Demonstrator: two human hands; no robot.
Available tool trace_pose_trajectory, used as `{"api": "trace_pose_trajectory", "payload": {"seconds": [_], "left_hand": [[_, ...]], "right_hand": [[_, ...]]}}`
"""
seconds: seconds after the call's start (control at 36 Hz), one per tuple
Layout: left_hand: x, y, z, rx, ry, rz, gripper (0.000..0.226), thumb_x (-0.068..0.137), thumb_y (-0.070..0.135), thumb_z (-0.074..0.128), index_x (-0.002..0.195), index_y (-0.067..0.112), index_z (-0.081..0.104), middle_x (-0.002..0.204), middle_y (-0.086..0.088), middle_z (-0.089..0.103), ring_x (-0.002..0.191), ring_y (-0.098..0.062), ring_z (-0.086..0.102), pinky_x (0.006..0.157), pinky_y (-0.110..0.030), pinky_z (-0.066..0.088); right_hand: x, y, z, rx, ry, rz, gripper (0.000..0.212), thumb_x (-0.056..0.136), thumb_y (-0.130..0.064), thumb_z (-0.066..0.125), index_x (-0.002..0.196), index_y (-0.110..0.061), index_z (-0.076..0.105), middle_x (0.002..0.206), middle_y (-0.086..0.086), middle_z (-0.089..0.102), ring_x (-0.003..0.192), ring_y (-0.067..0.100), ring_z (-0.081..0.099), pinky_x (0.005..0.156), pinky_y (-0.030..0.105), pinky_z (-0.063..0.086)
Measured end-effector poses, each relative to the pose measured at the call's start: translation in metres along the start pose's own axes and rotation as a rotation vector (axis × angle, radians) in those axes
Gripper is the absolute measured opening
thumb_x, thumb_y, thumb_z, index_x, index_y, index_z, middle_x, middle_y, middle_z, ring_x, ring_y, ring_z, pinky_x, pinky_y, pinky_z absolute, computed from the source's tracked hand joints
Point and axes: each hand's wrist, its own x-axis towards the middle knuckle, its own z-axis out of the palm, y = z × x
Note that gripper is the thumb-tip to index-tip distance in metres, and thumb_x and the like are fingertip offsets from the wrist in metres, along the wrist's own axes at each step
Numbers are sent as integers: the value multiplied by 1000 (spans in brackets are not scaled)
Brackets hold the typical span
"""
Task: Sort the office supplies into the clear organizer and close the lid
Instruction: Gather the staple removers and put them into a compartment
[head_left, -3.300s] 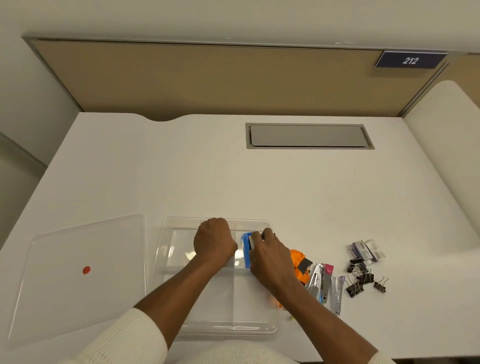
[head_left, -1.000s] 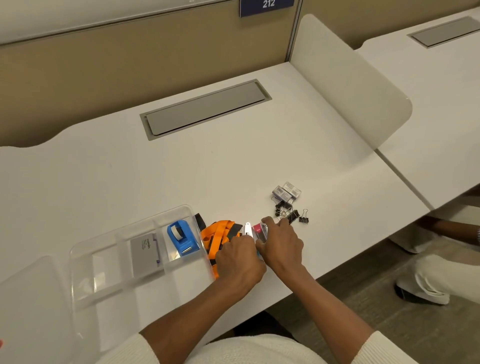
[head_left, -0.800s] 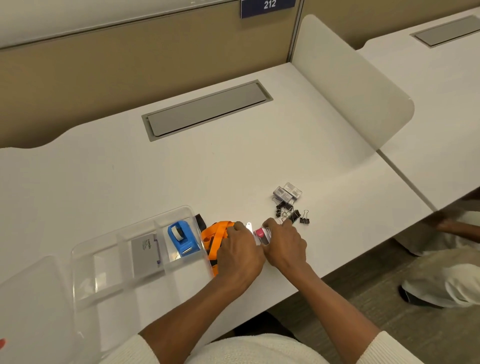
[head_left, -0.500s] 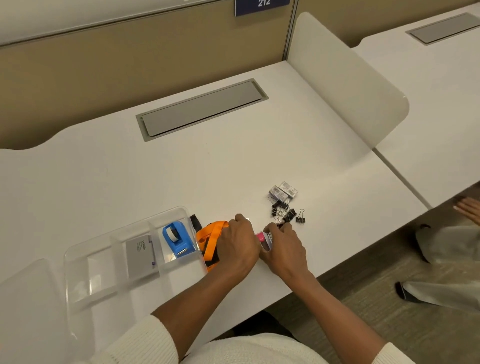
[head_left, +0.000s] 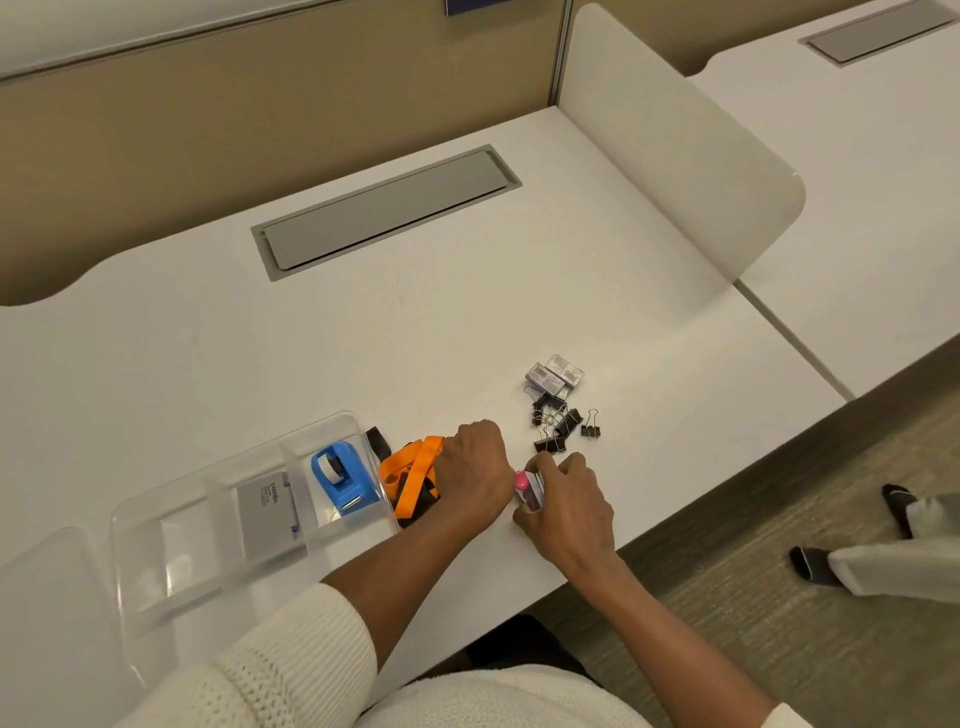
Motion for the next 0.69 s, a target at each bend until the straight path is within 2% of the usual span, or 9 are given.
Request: {"api": "trace_pose_trajectory", "payload": {"seconds": [0.08, 0.17, 0.28, 0.36, 0.42, 0.5, 0.58, 0.64, 0.69], "left_hand": [[1, 1, -2, -16, -20, -7, 23, 90, 15, 78, 108, 11, 64, 111, -11, 68, 97, -27, 68, 65, -30, 46], [1, 2, -5, -47, -49, -8, 30, 87, 13, 79, 111, 11, 61, 116, -13, 65, 105, -31, 66, 69, -32, 47], [1, 0, -11, -99, -80, -15, 33, 83, 10, 79, 110, 11, 60, 117, -13, 64, 106, -32, 65, 69, -33, 49], [3, -4, -14, -167, -77, 4, 28, 81, 8, 76, 91, 14, 49, 110, -14, 64, 97, -33, 65, 56, -30, 41], [4, -6, -15, -172, -79, 4, 32, 81, 7, 76, 81, 15, 45, 105, -13, 65, 85, -29, 62, 50, -27, 36], [2, -6, -16, -156, -89, 13, 30, 80, 7, 79, 86, 13, 50, 95, -11, 64, 82, -27, 63, 54, -28, 40], [1, -7, -13, -189, -90, 18, 30, 79, 8, 80, 85, 13, 51, 75, -2, 51, 63, -17, 51, 48, -25, 33], [1, -6, -12, -220, -84, 22, 30, 78, 12, 80, 80, 14, 50, 70, 0, 45, 57, -13, 43, 46, -25, 30], [2, -6, -11, -245, -79, 23, 36, 77, 15, 80, 71, 17, 44, 69, 1, 46, 57, -14, 45, 46, -24, 30]], "right_hand": [[-1, -1, -1, 5, -2, 16, 60, 79, -50, 79, 130, -34, 51, 125, 2, 52, 108, 19, 56, 74, 29, 50], [-2, -1, -3, 19, -1, 34, 60, 80, -49, 79, 131, -33, 52, 125, 2, 52, 107, 19, 56, 73, 27, 46], [-1, 0, -5, 62, -7, 71, 58, 80, -47, 80, 130, -32, 54, 117, 0, 53, 94, 15, 52, 72, 27, 45], [0, 2, -8, 111, -13, 108, 58, 76, -46, 82, 126, -33, 56, 107, -2, 51, 85, 16, 55, 69, 28, 48], [0, 3, -8, 108, -18, 112, 60, 75, -47, 84, 126, -33, 55, 108, -1, 52, 84, 16, 55, 68, 27, 47], [-1, 2, -8, 84, -11, 99, 61, 75, -49, 84, 126, -32, 55, 107, -2, 51, 82, 16, 55, 67, 27, 47], [-2, 1, -8, 75, -13, 90, 59, 75, -49, 83, 124, -33, 55, 111, 1, 55, 85, 18, 58, 69, 29, 51], [-1, 0, -8, 92, -17, 87, 58, 75, -49, 83, 123, -33, 55, 113, 3, 57, 87, 20, 61, 69, 30, 51], [0, 1, -7, 118, -17, 88, 56, 75, -48, 83, 122, -34, 56, 112, 3, 58, 86, 22, 62, 66, 29, 49]]}}
